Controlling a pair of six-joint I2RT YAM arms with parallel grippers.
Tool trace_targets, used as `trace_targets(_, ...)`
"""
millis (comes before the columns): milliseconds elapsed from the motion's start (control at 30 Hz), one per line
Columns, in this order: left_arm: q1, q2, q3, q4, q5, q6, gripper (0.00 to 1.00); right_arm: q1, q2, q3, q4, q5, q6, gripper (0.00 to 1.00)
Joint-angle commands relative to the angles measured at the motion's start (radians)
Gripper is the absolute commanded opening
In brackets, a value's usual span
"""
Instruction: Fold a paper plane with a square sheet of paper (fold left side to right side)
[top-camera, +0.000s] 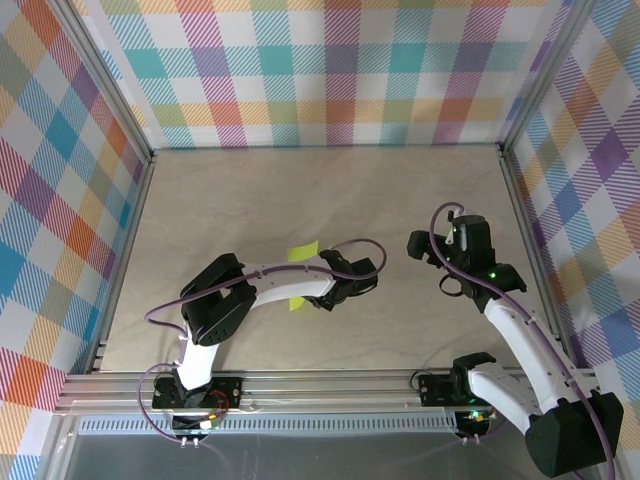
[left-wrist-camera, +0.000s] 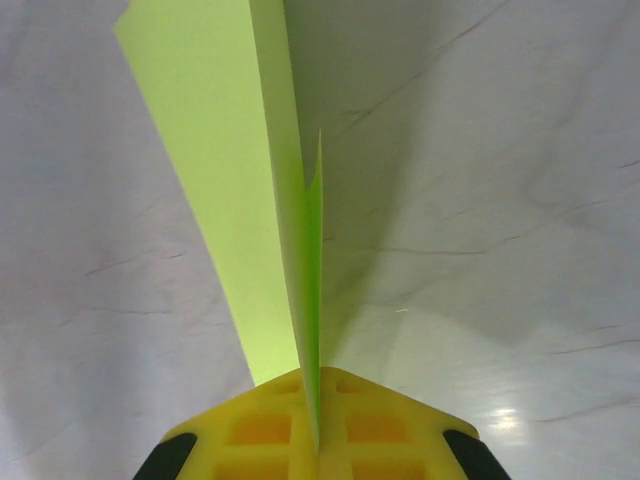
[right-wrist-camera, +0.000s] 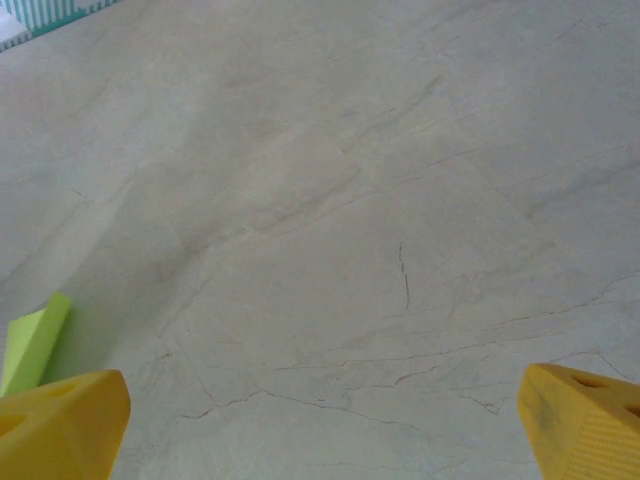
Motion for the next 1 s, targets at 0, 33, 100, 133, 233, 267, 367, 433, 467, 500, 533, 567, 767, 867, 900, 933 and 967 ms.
trace_targets(0, 0.003, 0.022, 0.035, 0.049, 0.106, -0.011, 0.06, -0.008, 0.008, -0.015, -0.010, -0.049, 0.012, 0.99)
trace_targets(33, 0.004, 0.023, 0.038, 0.054, 0.119, -0.008, 0.08, -0.009, 0.014, -0.015, -0.008, -0.056, 0.010, 0.99)
trace_targets(100, 0.004, 0.024, 0.043, 0.073, 0.152, -0.006, 0.16, -0.012, 0.028, -0.016, -0.003, -0.071, 0.010, 0.99)
trace_targets(133, 0.005, 0.023, 0.045, 0.086, 0.176, -0.003, 0.20, -0.012, 0.037, -0.015, 0.003, -0.079, 0.011, 0.99)
trace_targets(233, 0.012, 0.009, 0.037, 0.131, 0.242, 0.002, 0.29, -0.015, 0.055, -0.015, 0.013, -0.106, 0.012, 0.99)
trace_targets(267, 0.018, -0.002, 0.029, 0.154, 0.261, 0.002, 0.35, -0.017, 0.061, -0.015, 0.015, -0.116, 0.012, 0.99)
trace_targets(367, 0.044, -0.040, -0.001, 0.218, 0.340, 0.002, 0.47, -0.020, 0.070, -0.014, 0.021, -0.143, 0.008, 0.99)
trace_targets(433, 0.067, -0.071, -0.026, 0.260, 0.385, 0.004, 0.51, -0.022, 0.074, -0.012, 0.024, -0.163, 0.003, 0.99)
trace_targets(467, 0.080, -0.091, -0.042, 0.284, 0.410, 0.004, 0.53, -0.022, 0.077, -0.011, 0.024, -0.175, 0.002, 0.99)
trace_targets(500, 0.092, -0.108, -0.057, 0.306, 0.434, 0.004, 0.55, -0.023, 0.079, -0.010, 0.027, -0.185, 0.001, 0.99)
trace_targets(533, 0.106, -0.131, -0.074, 0.336, 0.466, 0.004, 0.57, -0.023, 0.082, -0.009, 0.029, -0.197, 0.001, 0.99)
trace_targets(567, 0.121, -0.153, -0.094, 0.368, 0.501, 0.003, 0.59, -0.023, 0.086, -0.010, 0.033, -0.210, 0.003, 0.99)
trace_targets(767, 0.225, -0.293, -0.222, 0.527, 0.632, -0.020, 0.64, -0.023, 0.138, -0.005, 0.072, -0.365, 0.022, 0.96)
trace_targets(867, 0.293, -0.363, -0.304, 0.591, 0.663, -0.031, 0.67, -0.024, 0.195, -0.003, 0.121, -0.514, 0.060, 0.84)
trace_targets(900, 0.319, -0.384, -0.333, 0.615, 0.676, -0.039, 0.67, -0.023, 0.218, -0.004, 0.137, -0.559, 0.079, 0.80)
trace_targets(933, 0.348, -0.405, -0.365, 0.637, 0.689, -0.048, 0.68, -0.022, 0.249, -0.004, 0.167, -0.611, 0.100, 0.76)
trace_targets(967, 0.378, -0.426, -0.399, 0.667, 0.709, -0.057, 0.69, -0.019, 0.280, -0.005, 0.191, -0.654, 0.121, 0.72)
